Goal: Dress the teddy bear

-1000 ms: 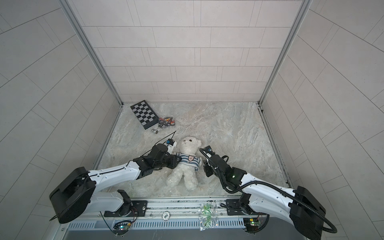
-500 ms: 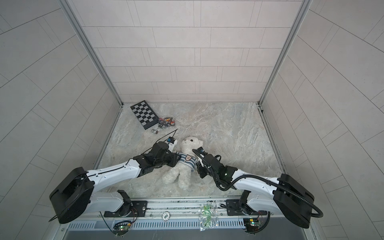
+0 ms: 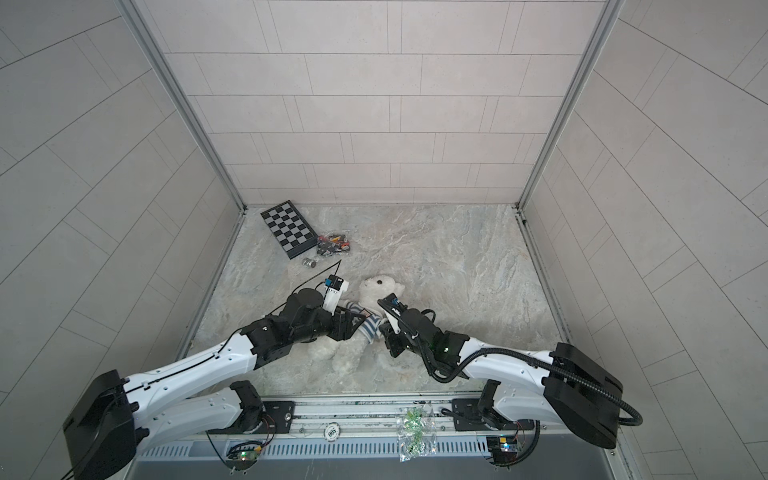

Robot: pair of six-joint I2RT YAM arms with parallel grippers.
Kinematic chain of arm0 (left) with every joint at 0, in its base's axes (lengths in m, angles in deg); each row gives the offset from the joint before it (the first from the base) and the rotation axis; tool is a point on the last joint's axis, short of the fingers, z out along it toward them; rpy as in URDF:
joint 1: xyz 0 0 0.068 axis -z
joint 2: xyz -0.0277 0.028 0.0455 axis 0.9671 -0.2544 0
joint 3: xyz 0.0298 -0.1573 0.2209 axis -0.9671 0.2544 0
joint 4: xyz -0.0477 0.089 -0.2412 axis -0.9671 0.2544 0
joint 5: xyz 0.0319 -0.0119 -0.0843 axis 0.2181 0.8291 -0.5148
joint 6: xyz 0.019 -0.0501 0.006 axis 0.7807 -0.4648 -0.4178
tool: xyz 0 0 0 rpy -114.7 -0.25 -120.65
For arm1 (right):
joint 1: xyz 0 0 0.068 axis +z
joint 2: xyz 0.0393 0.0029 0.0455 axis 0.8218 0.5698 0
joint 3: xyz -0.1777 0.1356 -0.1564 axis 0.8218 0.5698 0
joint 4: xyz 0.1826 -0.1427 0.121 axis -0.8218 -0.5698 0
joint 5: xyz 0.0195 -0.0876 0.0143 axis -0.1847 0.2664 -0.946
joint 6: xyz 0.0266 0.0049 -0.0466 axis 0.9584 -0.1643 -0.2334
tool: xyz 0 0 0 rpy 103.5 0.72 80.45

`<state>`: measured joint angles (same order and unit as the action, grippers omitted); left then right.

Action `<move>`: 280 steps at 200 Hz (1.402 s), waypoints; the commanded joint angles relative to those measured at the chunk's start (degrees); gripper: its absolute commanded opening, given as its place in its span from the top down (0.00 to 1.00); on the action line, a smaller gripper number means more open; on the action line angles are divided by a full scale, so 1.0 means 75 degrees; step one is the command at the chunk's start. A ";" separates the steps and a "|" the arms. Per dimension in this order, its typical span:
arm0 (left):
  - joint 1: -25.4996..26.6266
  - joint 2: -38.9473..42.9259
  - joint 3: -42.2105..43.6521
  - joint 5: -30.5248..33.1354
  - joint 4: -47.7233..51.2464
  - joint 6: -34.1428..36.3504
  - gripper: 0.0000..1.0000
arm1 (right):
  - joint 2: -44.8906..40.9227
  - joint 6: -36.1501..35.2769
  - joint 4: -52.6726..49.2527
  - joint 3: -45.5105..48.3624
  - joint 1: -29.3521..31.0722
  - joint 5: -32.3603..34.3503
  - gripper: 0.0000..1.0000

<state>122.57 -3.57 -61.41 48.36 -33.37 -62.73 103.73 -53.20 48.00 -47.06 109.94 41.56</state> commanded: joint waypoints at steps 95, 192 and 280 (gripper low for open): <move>-0.0768 -0.0735 0.0509 -0.0258 -0.0422 -0.0070 0.93 | -0.0294 -0.0006 0.0091 0.0134 0.0069 0.0235 0.91; -0.1146 -0.1020 0.0879 -0.0508 -0.0801 -0.0116 1.00 | 0.0228 -0.0082 0.0325 -0.0021 0.0069 0.0073 0.94; -0.1167 -0.1239 0.0934 -0.0666 -0.1048 -0.0100 1.00 | 0.1035 -0.0245 0.0730 -0.0710 0.0069 -0.0193 0.84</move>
<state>114.49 -11.61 -55.64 42.57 -42.79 -64.22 110.36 -54.79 50.54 -49.94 110.14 40.94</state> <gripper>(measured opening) 0.052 0.130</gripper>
